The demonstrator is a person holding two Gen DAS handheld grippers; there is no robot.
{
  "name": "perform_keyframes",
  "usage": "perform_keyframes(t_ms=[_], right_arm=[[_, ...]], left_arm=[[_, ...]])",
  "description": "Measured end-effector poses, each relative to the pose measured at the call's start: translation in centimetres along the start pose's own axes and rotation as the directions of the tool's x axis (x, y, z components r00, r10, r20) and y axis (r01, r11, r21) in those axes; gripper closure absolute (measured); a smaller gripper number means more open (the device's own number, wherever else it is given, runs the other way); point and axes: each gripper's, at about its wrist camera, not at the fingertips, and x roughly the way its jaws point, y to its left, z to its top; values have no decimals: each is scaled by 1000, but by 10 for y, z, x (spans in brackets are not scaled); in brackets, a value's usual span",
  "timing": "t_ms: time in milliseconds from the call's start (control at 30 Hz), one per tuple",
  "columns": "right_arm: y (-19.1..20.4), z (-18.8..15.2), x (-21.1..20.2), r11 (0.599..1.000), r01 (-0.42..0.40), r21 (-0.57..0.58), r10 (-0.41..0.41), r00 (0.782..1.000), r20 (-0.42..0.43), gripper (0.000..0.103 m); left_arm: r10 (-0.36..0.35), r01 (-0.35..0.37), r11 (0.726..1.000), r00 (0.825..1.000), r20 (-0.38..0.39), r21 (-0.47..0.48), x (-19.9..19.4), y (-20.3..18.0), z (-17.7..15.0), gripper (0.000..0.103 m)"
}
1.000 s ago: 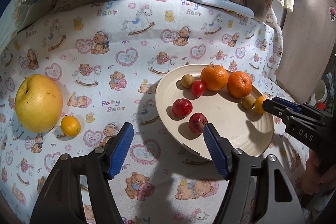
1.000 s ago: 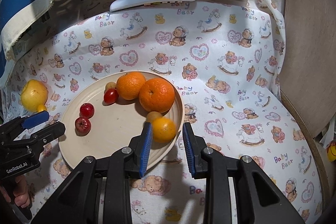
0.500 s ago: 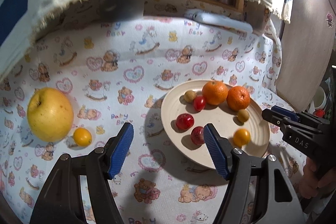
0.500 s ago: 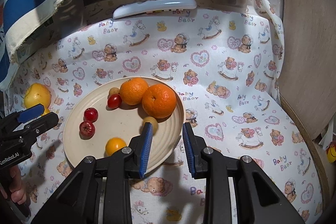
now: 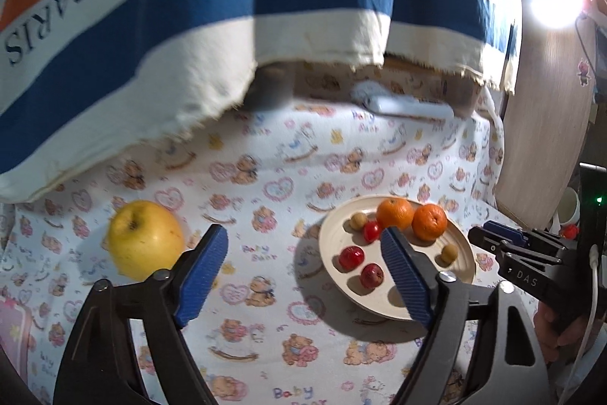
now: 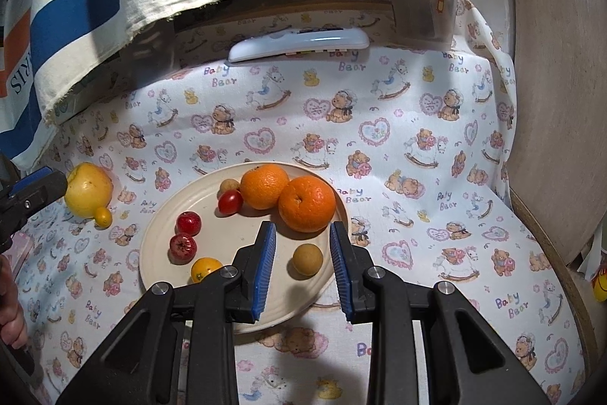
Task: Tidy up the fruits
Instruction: 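Lift both open tools up and away from the plate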
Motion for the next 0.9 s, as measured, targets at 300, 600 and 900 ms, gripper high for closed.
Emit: perform_keyframes(t_ms=[300,600,900], right_arm=[[5,0,-11,1000,-25,-13,26,998,59,56],[16,-1,-24,998,-2,-62,11,990,141,26],[27,-5,-34,995,12,-102,10,977,213,11]], left_arm=[[-4,6,999,998,62,-35,-7,11,-10,2],[47,-51,998,996,82,40,-2,3,-26,1],[49,-51,999,982,184,5,-15,7,-30,1]])
